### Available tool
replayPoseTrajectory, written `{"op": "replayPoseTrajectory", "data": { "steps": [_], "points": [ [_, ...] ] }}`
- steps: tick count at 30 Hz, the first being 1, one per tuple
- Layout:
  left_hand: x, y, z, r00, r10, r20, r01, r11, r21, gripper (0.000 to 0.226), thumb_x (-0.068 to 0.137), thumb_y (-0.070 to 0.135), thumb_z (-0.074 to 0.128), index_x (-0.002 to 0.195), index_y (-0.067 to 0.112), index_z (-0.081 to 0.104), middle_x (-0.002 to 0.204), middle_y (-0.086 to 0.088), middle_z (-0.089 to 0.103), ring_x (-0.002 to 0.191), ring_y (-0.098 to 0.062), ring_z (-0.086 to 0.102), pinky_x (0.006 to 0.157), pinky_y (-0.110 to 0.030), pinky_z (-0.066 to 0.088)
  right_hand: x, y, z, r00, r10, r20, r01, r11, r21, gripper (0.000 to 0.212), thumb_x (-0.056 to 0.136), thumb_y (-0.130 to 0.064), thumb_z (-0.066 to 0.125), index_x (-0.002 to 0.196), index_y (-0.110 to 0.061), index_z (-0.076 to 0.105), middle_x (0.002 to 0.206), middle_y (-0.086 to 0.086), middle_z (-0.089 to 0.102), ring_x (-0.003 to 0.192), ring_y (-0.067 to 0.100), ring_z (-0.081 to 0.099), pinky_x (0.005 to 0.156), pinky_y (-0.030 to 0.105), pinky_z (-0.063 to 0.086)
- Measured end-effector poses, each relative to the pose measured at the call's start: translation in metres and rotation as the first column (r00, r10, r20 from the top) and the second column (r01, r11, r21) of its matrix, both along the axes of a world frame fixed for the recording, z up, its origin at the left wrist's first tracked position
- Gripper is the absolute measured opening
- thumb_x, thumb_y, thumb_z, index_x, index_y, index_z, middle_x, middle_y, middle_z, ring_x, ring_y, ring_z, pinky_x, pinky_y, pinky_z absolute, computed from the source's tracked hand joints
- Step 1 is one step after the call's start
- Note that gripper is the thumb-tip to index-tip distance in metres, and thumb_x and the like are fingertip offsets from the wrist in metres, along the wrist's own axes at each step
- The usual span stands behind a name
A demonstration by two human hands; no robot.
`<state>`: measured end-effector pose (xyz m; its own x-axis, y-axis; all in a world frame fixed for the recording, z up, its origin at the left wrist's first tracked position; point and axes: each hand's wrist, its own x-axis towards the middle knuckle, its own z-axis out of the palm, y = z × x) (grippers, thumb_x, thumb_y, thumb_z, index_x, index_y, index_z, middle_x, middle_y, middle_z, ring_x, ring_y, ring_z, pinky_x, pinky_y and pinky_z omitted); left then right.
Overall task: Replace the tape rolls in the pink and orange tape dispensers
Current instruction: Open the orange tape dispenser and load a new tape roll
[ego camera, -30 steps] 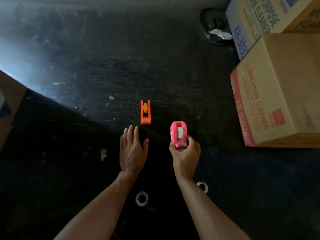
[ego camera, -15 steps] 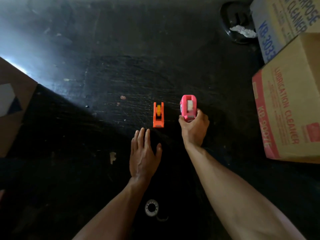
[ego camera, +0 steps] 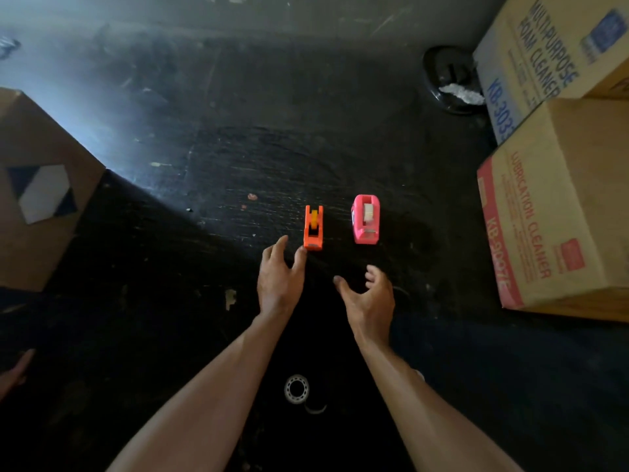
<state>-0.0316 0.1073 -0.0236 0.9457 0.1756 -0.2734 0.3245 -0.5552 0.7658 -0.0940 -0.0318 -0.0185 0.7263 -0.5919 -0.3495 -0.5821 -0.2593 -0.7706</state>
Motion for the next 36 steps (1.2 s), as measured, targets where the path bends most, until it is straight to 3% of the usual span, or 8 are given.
{"op": "replayPoseTrajectory", "data": {
  "steps": [4, 10, 15, 19, 21, 23, 30, 36],
  "points": [
    [0.030, 0.004, 0.008, 0.997, 0.044, -0.067, -0.055, 0.983, -0.176, 0.052, 0.105, 0.047, 0.052, 0.152, 0.024, 0.052, 0.131, 0.002, 0.064, 0.120, -0.013, 0.061, 0.100, -0.029, 0.044, 0.029, 0.006, 0.006, 0.994, 0.112, -0.005, -0.111, 0.993, 0.042, 0.060, 0.085, -0.047, 0.079, 0.135, -0.021, 0.061, 0.134, 0.000, 0.064, 0.119, 0.013, 0.061, 0.095, 0.025, 0.048],
    [0.074, 0.007, -0.006, 0.985, -0.069, -0.160, 0.031, 0.973, -0.228, 0.045, 0.102, 0.040, 0.057, 0.146, 0.032, 0.058, 0.121, 0.001, 0.075, 0.109, -0.024, 0.074, 0.100, -0.051, 0.057, 0.095, 0.017, 0.008, 0.976, 0.215, -0.020, -0.212, 0.972, 0.102, 0.044, 0.103, -0.031, 0.061, 0.142, -0.011, 0.059, 0.141, 0.007, 0.065, 0.129, 0.017, 0.062, 0.099, 0.019, 0.041],
    [0.093, 0.008, -0.020, 0.965, -0.161, -0.208, 0.103, 0.959, -0.265, 0.039, 0.082, 0.061, 0.055, 0.121, 0.067, 0.054, 0.119, 0.006, 0.078, 0.103, -0.019, 0.077, 0.097, -0.050, 0.059, 0.122, 0.026, 0.008, 0.988, 0.151, -0.019, -0.147, 0.978, 0.149, 0.034, 0.105, -0.024, 0.058, 0.133, -0.008, 0.068, 0.133, 0.006, 0.071, 0.123, 0.017, 0.066, 0.095, 0.015, 0.040],
    [0.084, 0.008, -0.013, 0.972, -0.145, -0.184, 0.083, 0.948, -0.307, 0.035, 0.100, 0.041, 0.060, 0.134, 0.046, 0.063, 0.115, 0.004, 0.078, 0.093, -0.014, 0.078, 0.086, -0.039, 0.062, 0.121, 0.028, 0.006, 0.999, 0.003, -0.042, 0.010, 0.953, 0.303, 0.029, 0.101, -0.026, 0.064, 0.126, -0.014, 0.073, 0.119, 0.003, 0.077, 0.090, 0.005, 0.071, 0.082, 0.016, 0.051],
    [0.069, 0.010, -0.009, 0.975, -0.128, -0.182, 0.055, 0.932, -0.359, 0.038, 0.103, 0.034, 0.062, 0.141, 0.036, 0.061, 0.108, 0.001, 0.079, 0.085, -0.011, 0.078, 0.070, -0.027, 0.057, 0.109, 0.027, 0.005, 0.999, -0.015, -0.050, 0.032, 0.931, 0.364, 0.027, 0.098, -0.030, 0.068, 0.121, -0.019, 0.076, 0.113, 0.000, 0.079, 0.093, 0.010, 0.075, 0.088, 0.028, 0.059],
    [0.047, 0.015, -0.008, 0.975, -0.126, -0.184, 0.045, 0.918, -0.393, 0.039, 0.102, 0.035, 0.063, 0.140, 0.038, 0.061, 0.101, 0.002, 0.081, 0.081, -0.011, 0.079, 0.066, -0.027, 0.053, 0.088, 0.025, 0.007, 0.998, -0.009, -0.063, 0.034, 0.908, 0.418, 0.025, 0.094, -0.032, 0.072, 0.117, -0.023, 0.077, 0.111, -0.003, 0.080, 0.101, 0.014, 0.075, 0.098, 0.039, 0.059],
    [-0.057, 0.018, 0.003, 0.967, -0.149, -0.207, 0.029, 0.871, -0.490, 0.035, 0.100, 0.027, 0.067, 0.131, 0.043, 0.065, 0.080, 0.005, 0.080, 0.066, -0.006, 0.069, 0.058, -0.022, 0.053, -0.022, 0.022, 0.018, 0.996, -0.059, -0.061, 0.082, 0.831, 0.551, 0.010, 0.092, -0.021, 0.076, 0.100, -0.025, 0.079, 0.097, 0.002, 0.082, 0.094, 0.019, 0.079, 0.096, 0.046, 0.060],
    [-0.126, 0.021, 0.014, 0.975, -0.082, -0.207, -0.033, 0.866, -0.499, 0.033, 0.099, 0.028, 0.069, 0.130, 0.041, 0.067, 0.072, 0.006, 0.077, 0.062, 0.000, 0.068, 0.057, -0.020, 0.052, -0.094, 0.022, 0.033, 0.988, -0.155, -0.017, 0.127, 0.741, 0.659, 0.014, 0.095, -0.010, 0.071, 0.107, -0.012, 0.078, 0.091, 0.009, 0.082, 0.084, 0.023, 0.080, 0.086, 0.042, 0.063]
  ]
}}
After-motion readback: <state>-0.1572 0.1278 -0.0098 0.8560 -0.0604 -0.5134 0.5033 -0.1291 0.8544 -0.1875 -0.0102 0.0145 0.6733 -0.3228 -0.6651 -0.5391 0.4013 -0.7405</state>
